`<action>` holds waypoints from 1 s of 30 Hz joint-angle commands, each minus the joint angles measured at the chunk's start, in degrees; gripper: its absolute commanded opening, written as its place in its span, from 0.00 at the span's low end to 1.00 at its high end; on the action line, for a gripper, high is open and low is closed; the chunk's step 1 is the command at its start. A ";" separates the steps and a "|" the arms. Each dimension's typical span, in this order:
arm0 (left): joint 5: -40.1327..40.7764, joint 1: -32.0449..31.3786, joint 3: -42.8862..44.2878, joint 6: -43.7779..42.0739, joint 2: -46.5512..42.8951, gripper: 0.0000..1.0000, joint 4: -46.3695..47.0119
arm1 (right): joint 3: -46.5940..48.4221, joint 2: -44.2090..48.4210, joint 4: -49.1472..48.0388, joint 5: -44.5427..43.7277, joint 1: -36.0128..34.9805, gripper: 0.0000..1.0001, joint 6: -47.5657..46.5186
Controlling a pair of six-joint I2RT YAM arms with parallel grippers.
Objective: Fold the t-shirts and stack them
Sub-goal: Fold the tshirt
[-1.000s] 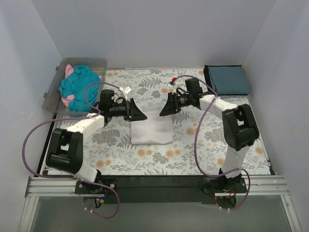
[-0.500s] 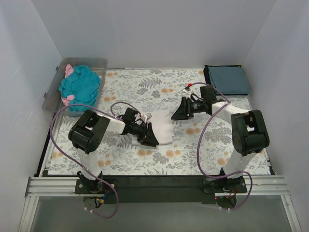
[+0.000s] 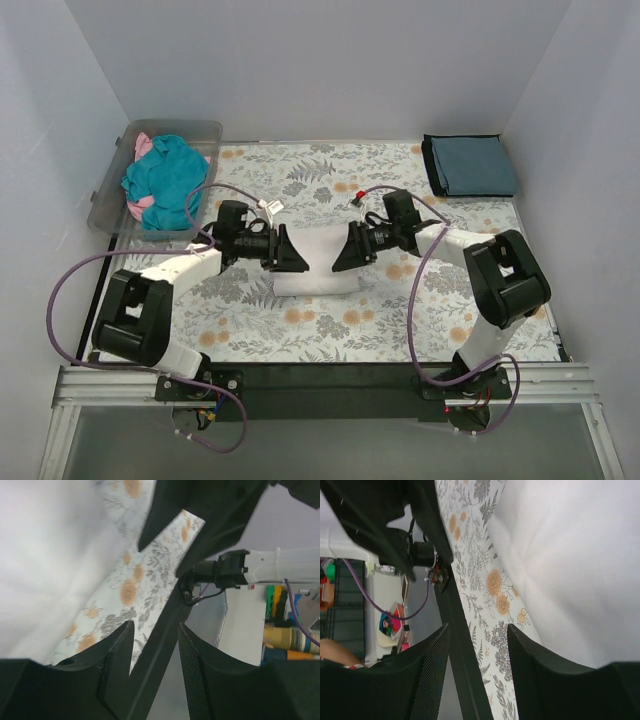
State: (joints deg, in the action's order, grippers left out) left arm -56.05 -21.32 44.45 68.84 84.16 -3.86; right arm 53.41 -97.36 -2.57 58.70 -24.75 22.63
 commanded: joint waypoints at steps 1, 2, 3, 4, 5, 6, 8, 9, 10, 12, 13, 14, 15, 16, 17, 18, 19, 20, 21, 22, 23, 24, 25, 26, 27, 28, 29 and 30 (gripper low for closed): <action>-0.73 4.61 -3.75 -5.46 4.51 0.39 -6.78 | -0.24 -5.02 -3.49 2.03 -1.88 0.56 0.57; -0.29 4.71 -3.67 -6.86 5.83 0.39 -6.78 | 0.03 -7.21 -3.41 2.56 -1.88 0.55 0.31; 0.93 4.62 -3.58 -7.14 9.06 0.39 -7.47 | 0.20 -8.27 -3.23 2.74 -1.79 0.54 -0.48; 3.99 4.80 -3.58 -6.70 10.83 0.38 -7.48 | 0.38 -9.24 -2.80 2.91 -1.88 0.54 -1.62; 4.37 5.32 -3.66 -6.00 12.59 0.38 -7.39 | 0.21 -10.73 -2.10 2.74 -1.88 0.54 -2.67; 4.11 6.02 -3.66 -6.00 15.30 0.38 -6.26 | 0.03 -11.44 -0.96 2.39 -1.88 0.54 -3.64; 5.07 7.61 -1.39 -6.87 18.04 0.38 -7.56 | -1.02 -12.67 -0.25 1.51 -1.88 0.54 -5.66; 5.34 7.96 -0.25 -8.35 20.93 0.38 -10.00 | -1.29 -12.85 0.19 1.16 -1.88 0.54 -6.10; 5.34 9.01 1.85 -8.89 22.00 0.37 -11.07 | -1.11 -13.03 0.63 -0.32 -1.88 0.53 -6.89; 2.80 11.29 3.62 -9.68 22.02 0.35 -12.31 | 1.51 -13.91 5.69 -0.60 -1.44 0.54 -8.91; 2.01 11.74 4.24 -9.60 20.36 0.34 -11.97 | 3.18 -13.99 7.56 0.01 -1.09 0.54 -9.70; 1.13 11.92 5.72 -9.77 18.17 0.34 -11.44 | 6.94 -12.86 9.49 1.32 -0.83 0.54 -11.11; -0.27 11.83 6.44 -10.38 12.40 0.34 -10.83 | 8.63 -11.64 12.73 1.68 -0.13 0.56 -11.82; -0.29 11.66 7.14 -10.91 9.39 0.36 -10.56 | 10.56 -10.06 14.16 1.77 0.23 0.56 -12.52; -0.11 11.39 8.10 -11.44 6.48 0.37 -10.38 | 13.62 -6.47 15.47 0.99 1.01 0.57 -13.83; 1.02 10.78 9.85 -12.05 1.58 0.38 -10.47 | 15.04 -4.61 17.66 -0.15 1.54 0.59 -14.45; 2.51 10.25 11.00 -13.98 -0.29 0.39 -11.16 | 15.76 -2.59 18.29 -3.47 2.25 0.60 -14.72; 3.83 9.64 12.67 -15.13 -2.92 0.40 -12.22 | 15.59 0.82 18.91 -5.24 4.08 0.64 -14.90; 6.54 8.41 13.64 -16.27 -3.65 0.41 -12.92 | 15.06 2.34 19.18 -6.30 5.06 0.66 -14.81; 7.70 7.44 14.26 -19.50 -4.00 0.42 -13.71 | 14.36 3.48 19.70 -6.84 6.28 0.67 -14.81; 8.84 6.30 14.79 -21.97 -4.18 0.43 -14.33 | 13.23 5.15 20.32 -7.02 8.73 0.68 -14.98; 11.38 2.38 15.23 -25.04 -4.35 0.43 -16.08 | 11.04 5.86 21.02 -7.02 9.89 0.70 -15.16; 16.62 0.08 14.97 -27.59 -4.53 0.43 -16.44 | 9.54 6.48 21.20 -7.19 11.03 0.70 -15.16; 19.20 -2.38 14.10 -33.71 -4.71 0.43 -16.18 | 8.30 7.79 21.20 -7.54 13.04 0.71 -14.90; 22.01 -7.72 13.31 -36.47 -4.71 0.43 -15.66 | 5.94 8.41 21.20 -8.07 13.93 0.72 -14.46; 28.56 -10.29 11.30 -38.84 -4.71 0.43 -14.78 | 4.87 9.03 21.03 -8.94 14.64 0.74 -14.20; 31.33 -12.67 10.41 -41.56 -4.53 0.44 -13.99 | 3.91 10.34 20.85 -10.43 16.04 0.75 -13.85; 33.70 -17.04 9.61 -46.38 -3.75 0.44 -12.24 | 2.77 11.13 19.98 -10.88 16.66 0.81 -13.15</action>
State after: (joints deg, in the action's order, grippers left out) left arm -35.79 -31.20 57.67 36.97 78.52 -14.61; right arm 60.05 -86.98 14.22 51.18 -9.47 9.08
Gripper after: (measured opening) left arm 0.438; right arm 0.772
